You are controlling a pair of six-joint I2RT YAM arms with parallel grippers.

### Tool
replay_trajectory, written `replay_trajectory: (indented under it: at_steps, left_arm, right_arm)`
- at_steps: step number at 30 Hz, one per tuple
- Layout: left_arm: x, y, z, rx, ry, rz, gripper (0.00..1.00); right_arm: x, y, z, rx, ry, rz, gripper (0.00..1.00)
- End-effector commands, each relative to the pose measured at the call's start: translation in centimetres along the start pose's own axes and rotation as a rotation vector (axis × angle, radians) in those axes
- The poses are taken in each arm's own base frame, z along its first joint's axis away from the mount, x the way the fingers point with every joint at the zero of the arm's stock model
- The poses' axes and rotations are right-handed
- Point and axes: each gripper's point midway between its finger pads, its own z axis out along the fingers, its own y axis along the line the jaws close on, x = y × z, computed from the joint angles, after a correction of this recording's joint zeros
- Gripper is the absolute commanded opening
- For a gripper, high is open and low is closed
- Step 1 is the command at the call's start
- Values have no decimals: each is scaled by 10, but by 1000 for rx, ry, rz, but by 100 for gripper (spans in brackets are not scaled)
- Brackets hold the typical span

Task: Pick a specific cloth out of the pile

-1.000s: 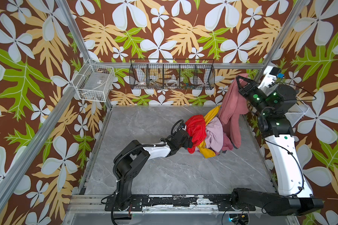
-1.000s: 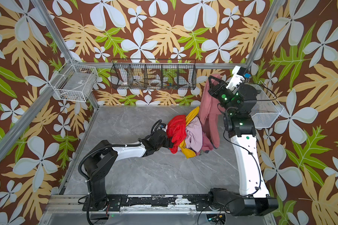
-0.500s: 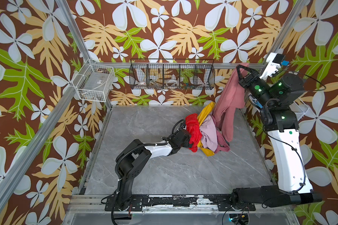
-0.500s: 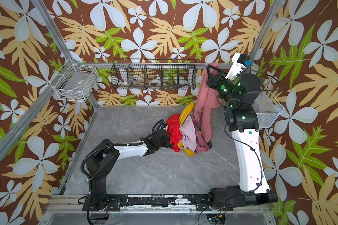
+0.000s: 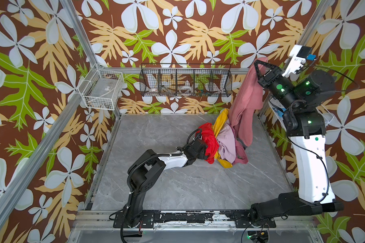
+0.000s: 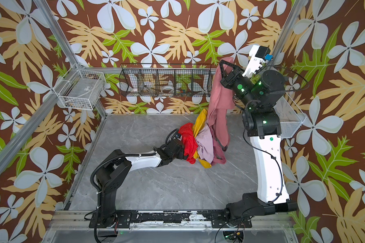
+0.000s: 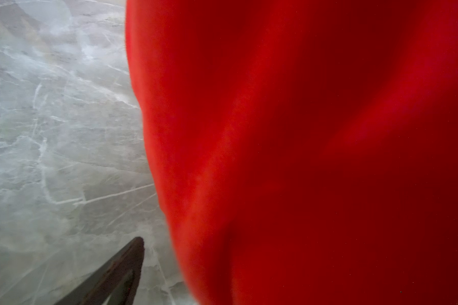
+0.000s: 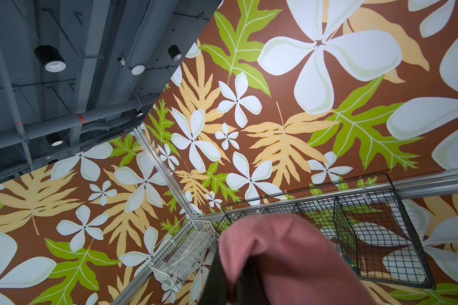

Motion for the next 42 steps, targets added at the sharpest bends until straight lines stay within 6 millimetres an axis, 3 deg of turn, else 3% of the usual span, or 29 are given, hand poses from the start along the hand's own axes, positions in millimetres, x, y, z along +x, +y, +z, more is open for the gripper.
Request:
replay_trajectory:
  at_steps: [1,4,7,9,12,16,18,21,25,28,34,42]
  left_arm:
    - [-2,1,0,-11,-3,7,100]
    - [-1,4,0,-26,2,15,100]
    - [-1,5,0,-31,1,19,100]
    - [-3,5,-1,-33,-3,16,100]
    - [-6,4,-3,-32,-10,13,100]
    - [-6,4,-6,-27,-12,19,100]
    - [-6,3,-6,-20,-10,26,100]
    - [-10,2,-9,-16,-19,25,100]
    - [-36,1,-32,10,-107,-13,100]
    - [-58,4,-59,25,-190,-41,100]
    - [-69,18,-104,36,-263,-67,100]
    - [-58,26,-136,86,-274,-46,100]
  right_arm:
    - [-23,21,-4,-62,-75,-39,0]
    - [-29,28,-3,-78,-82,-44,0]
    - [-21,27,1,-89,-53,-31,0]
    - [0,18,5,-65,-6,-26,0]
    - [47,-7,7,-4,69,3,0]
    - [108,-44,-4,54,135,78,0]
    - [126,-47,-7,51,155,89,0]
    - [145,-31,-4,23,210,39,0]
    - [158,-4,1,-63,256,-4,0]
    - [157,0,-1,-77,257,-3,0]
    - [187,-20,-10,-32,318,19,0]
    - [218,-46,-19,24,349,37,0]
